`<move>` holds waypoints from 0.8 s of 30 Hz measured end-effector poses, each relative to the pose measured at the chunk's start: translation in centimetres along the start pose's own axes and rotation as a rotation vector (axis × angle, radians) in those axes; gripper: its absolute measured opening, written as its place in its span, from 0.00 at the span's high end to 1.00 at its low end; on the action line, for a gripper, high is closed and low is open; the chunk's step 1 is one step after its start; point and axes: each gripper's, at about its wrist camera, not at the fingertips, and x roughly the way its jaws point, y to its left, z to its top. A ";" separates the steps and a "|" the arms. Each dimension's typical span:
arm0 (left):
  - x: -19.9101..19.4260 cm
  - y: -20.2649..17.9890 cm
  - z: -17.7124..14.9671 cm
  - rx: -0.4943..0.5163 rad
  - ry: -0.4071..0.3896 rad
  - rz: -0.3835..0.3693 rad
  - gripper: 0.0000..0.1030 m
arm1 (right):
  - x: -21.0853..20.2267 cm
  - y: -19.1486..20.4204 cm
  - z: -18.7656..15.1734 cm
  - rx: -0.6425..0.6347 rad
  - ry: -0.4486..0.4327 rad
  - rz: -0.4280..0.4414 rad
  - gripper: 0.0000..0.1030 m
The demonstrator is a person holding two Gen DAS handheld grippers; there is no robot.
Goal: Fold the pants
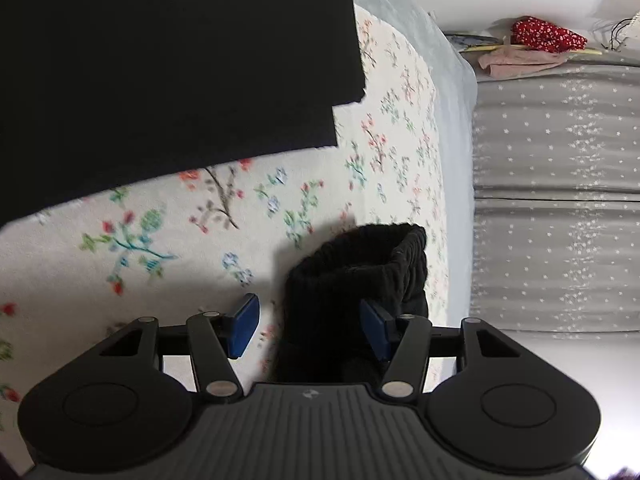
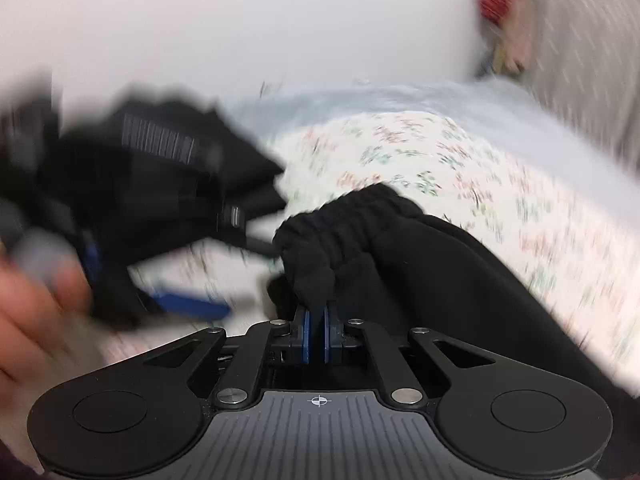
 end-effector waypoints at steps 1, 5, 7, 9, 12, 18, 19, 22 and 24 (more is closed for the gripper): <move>0.1 -0.2 -0.1 0.009 -0.001 -0.001 0.50 | -0.4 -1.0 0.1 0.059 -0.013 0.014 0.97; 1.3 -0.4 -0.7 0.036 0.004 0.024 0.51 | -1.5 -2.5 0.4 0.109 -0.059 -0.018 0.97; 1.7 -0.4 -1.0 0.031 -0.005 0.022 0.55 | -2.1 -3.2 0.7 0.170 -0.096 -0.004 0.97; 2.0 -0.7 -1.1 0.057 -0.023 0.033 0.64 | -2.5 -3.7 0.7 0.219 -0.116 0.023 0.97; 2.5 -1.8 -1.4 0.167 -0.059 0.102 0.94 | -2.7 -3.7 0.7 0.224 -0.105 0.032 0.97; -0.9 -2.7 -0.8 0.249 -0.117 0.067 0.97 | -4.0 -4.1 1.1 0.260 -0.149 0.081 0.97; -1.1 -2.5 -0.7 0.251 -0.108 0.079 0.97 | -4.4 -4.3 1.3 0.267 -0.160 0.091 0.97; -0.6 -1.4 -0.4 0.227 -0.079 0.126 0.97 | -3.9 -3.3 1.5 0.217 -0.111 0.105 0.97; -0.5 -1.0 -0.1 0.197 -0.063 0.113 0.97 | -2.1 -1.6 0.9 0.140 -0.020 0.107 0.96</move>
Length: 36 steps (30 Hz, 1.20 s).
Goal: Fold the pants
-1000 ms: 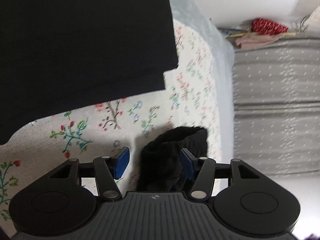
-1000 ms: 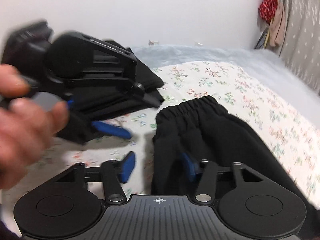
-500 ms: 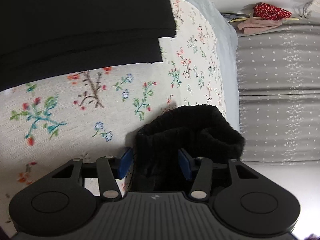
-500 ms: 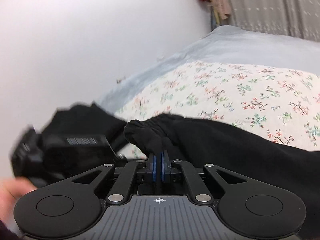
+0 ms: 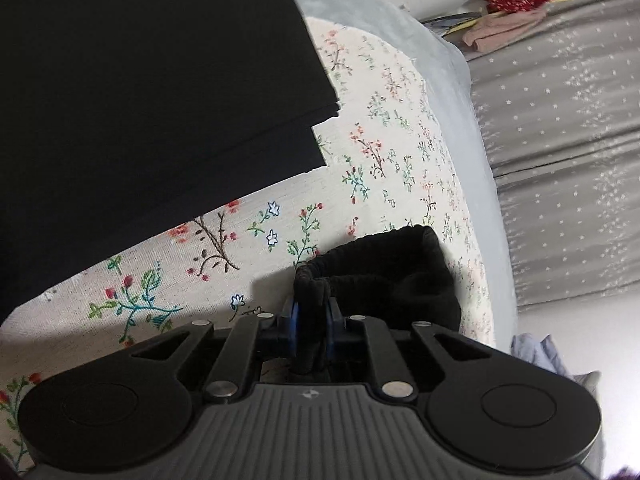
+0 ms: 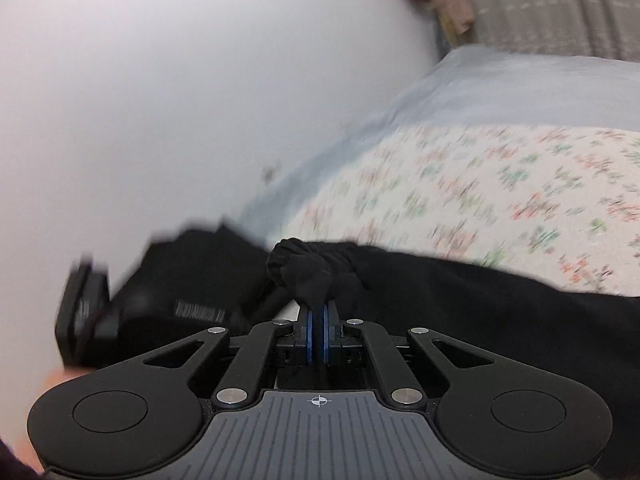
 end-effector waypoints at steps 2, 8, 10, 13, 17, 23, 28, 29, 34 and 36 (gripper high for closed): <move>0.0 0.4 0.0 -0.044 0.017 -0.010 0.95 | 2.4 1.7 -1.5 -0.085 0.088 -0.028 0.95; -2.8 1.6 0.9 -0.127 -0.110 0.000 0.89 | 4.5 1.8 -2.8 -0.007 0.129 -0.053 0.86; -4.1 0.8 0.9 -0.085 -0.174 0.004 0.84 | 2.8 1.8 -2.4 0.024 0.121 -0.033 0.76; -4.9 -0.8 0.0 0.002 -0.191 -0.061 0.82 | -3.1 1.2 -1.9 0.106 0.024 0.015 0.47; -4.1 -3.4 -2.1 0.115 -0.129 -0.106 0.78 | -13.6 0.7 -2.1 0.147 -0.091 0.002 0.43; -4.8 -7.6 -5.4 0.258 -0.115 -0.146 0.76 | -30.2 0.7 -3.9 0.113 -0.216 -0.103 0.33; -5.8 -10.5 -8.2 0.374 -0.186 -0.106 0.68 | -41.4 -2.1 -7.2 0.203 -0.313 -0.114 0.21; -5.5 -10.9 -9.2 0.386 -0.176 -0.105 0.68 | -42.8 -3.0 -7.9 0.220 -0.334 -0.122 0.19; -3.0 -12.2 -12.3 0.477 -0.116 -0.013 0.68 | -44.0 -11.5 -11.0 0.334 -0.365 -0.235 0.13; -2.0 -12.4 -13.7 0.522 -0.114 0.017 0.66 | -41.7 -16.2 -13.0 0.360 -0.346 -0.316 0.12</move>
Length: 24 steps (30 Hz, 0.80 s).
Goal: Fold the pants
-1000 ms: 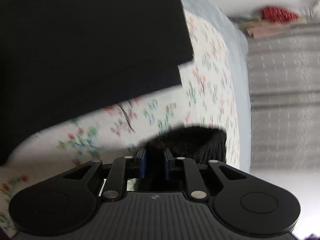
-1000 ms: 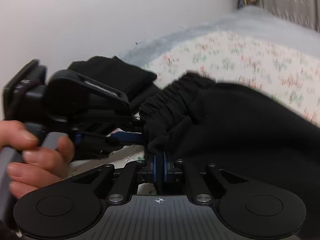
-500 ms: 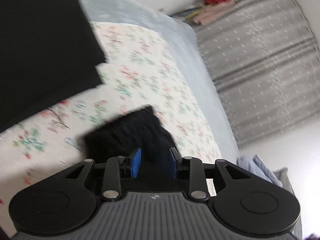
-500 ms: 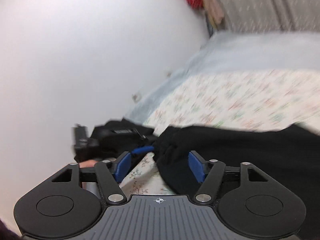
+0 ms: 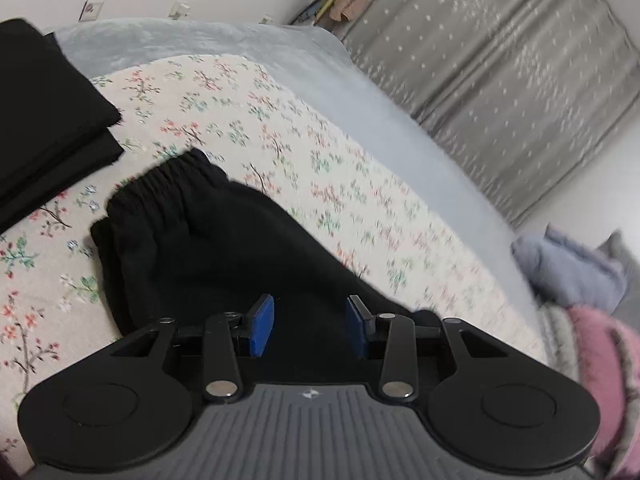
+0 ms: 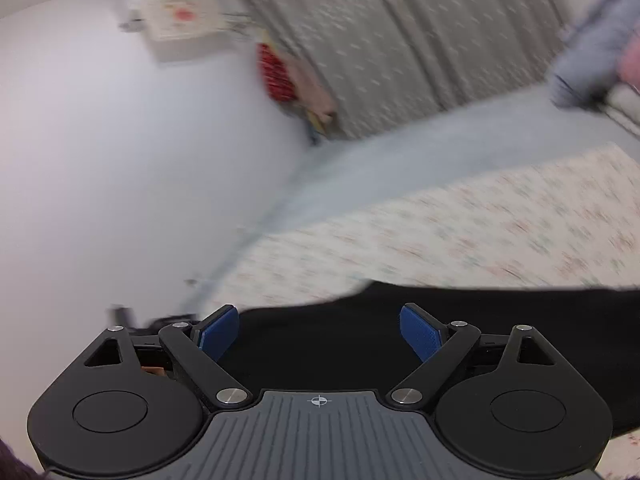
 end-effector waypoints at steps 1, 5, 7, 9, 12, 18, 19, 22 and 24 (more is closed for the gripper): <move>0.8 -0.5 -0.7 0.040 0.012 0.014 0.64 | 1.6 -2.2 -0.9 0.010 0.006 -0.068 0.12; 4.8 -2.1 -3.7 0.188 0.084 0.082 0.64 | 8.0 -7.7 -4.3 -0.004 0.178 -0.314 0.14; 6.6 -1.8 -4.9 0.214 0.137 0.131 0.64 | 8.9 -7.7 -4.1 -0.074 0.157 -0.323 0.15; 7.2 -1.5 -5.5 0.256 0.106 0.156 0.64 | 9.8 -8.3 -4.0 -0.088 0.164 -0.345 0.14; 7.2 -1.9 -5.8 0.317 0.097 0.192 0.64 | 11.7 -11.0 -5.7 -0.030 0.306 -0.424 0.14; 5.9 -1.1 -5.0 0.265 0.073 0.173 0.64 | 11.7 -10.4 -6.7 -0.143 0.318 -0.433 0.14; 5.6 -0.9 -5.0 0.279 0.066 0.185 0.64 | 11.2 -10.7 -6.5 -0.134 0.314 -0.435 0.14; 5.8 -0.7 -5.5 0.314 0.073 0.243 0.64 | 9.9 -12.0 -6.2 -0.118 0.303 -0.466 0.14; 5.6 -0.4 -5.5 0.319 0.076 0.244 0.64 | 9.3 -12.7 -6.2 -0.118 0.300 -0.491 0.14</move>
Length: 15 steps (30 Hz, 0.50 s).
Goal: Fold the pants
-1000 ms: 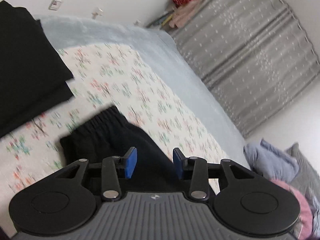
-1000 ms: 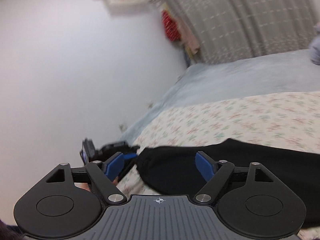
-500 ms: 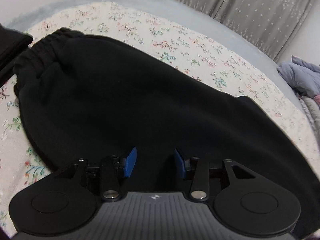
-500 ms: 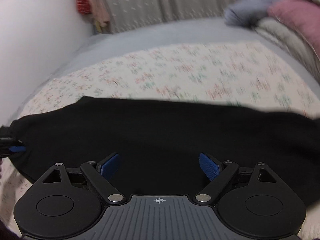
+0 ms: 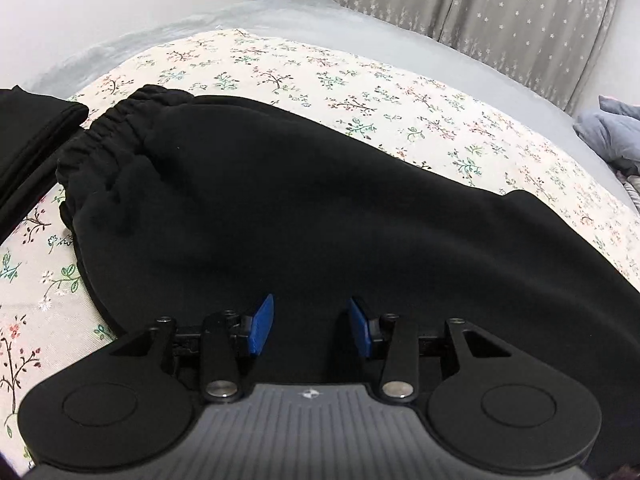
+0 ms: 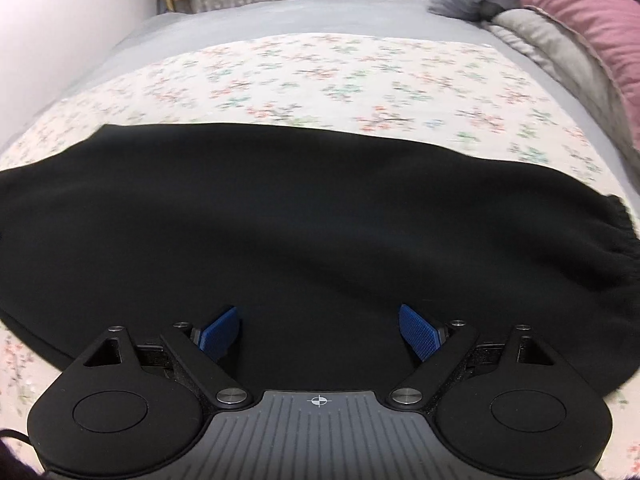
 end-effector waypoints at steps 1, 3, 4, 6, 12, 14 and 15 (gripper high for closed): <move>-0.2 0.0 0.0 0.004 0.003 0.006 0.64 | 0.0 -0.5 -0.3 0.000 0.000 -0.004 0.14; -0.4 0.1 0.1 -0.006 0.004 0.011 0.64 | -0.7 -1.2 -0.9 0.001 -0.003 -0.021 0.14; -0.4 0.3 0.1 -0.015 0.003 0.006 0.64 | -1.0 -1.7 -1.1 0.002 -0.004 -0.041 0.14; -0.5 0.0 0.1 -0.020 0.002 0.003 0.64 | -1.3 -2.7 -1.5 0.015 -0.007 -0.072 0.14; 0.2 -0.4 0.2 0.022 0.012 0.040 0.64 | -2.2 -5.9 -2.2 0.066 -0.015 -0.158 0.14; 0.5 -0.4 0.3 0.028 0.018 0.049 0.64 | -2.5 -7.1 -2.5 0.089 -0.019 -0.162 0.14; 0.6 -0.4 0.4 0.030 0.022 0.053 0.64 | -2.7 -7.7 -2.6 0.099 -0.021 -0.160 0.14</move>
